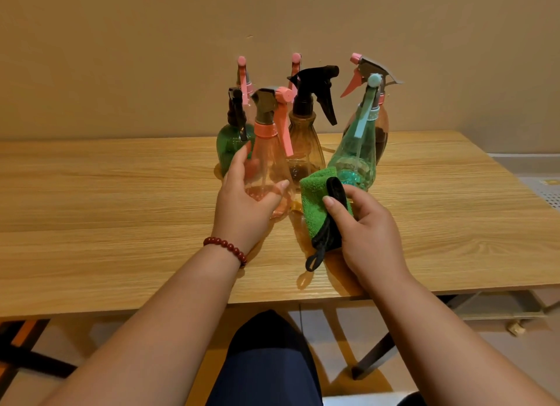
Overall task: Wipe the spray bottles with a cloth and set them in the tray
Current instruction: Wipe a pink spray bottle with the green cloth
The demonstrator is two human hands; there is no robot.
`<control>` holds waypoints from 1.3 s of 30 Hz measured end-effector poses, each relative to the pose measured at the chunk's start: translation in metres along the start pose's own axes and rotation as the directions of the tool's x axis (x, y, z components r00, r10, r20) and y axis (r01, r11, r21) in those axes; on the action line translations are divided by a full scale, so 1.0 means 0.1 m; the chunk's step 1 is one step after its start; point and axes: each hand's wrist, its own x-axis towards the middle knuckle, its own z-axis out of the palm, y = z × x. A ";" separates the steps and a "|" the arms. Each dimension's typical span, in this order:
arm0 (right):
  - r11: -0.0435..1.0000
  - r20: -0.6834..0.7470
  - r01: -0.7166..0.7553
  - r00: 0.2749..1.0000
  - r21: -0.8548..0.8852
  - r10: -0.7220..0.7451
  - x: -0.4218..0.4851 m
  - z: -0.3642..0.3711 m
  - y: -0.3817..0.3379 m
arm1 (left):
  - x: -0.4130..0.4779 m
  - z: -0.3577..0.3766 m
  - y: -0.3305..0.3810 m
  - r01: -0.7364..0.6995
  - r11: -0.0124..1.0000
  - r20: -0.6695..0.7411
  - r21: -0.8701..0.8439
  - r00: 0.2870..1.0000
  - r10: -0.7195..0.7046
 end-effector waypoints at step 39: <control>0.934 0.035 0.356 0.933 0.037 -0.358 0.07 0.32 -0.23 | -0.14 -0.07 0.01 -0.132 0.879 0.073 -0.458 0.980 0.185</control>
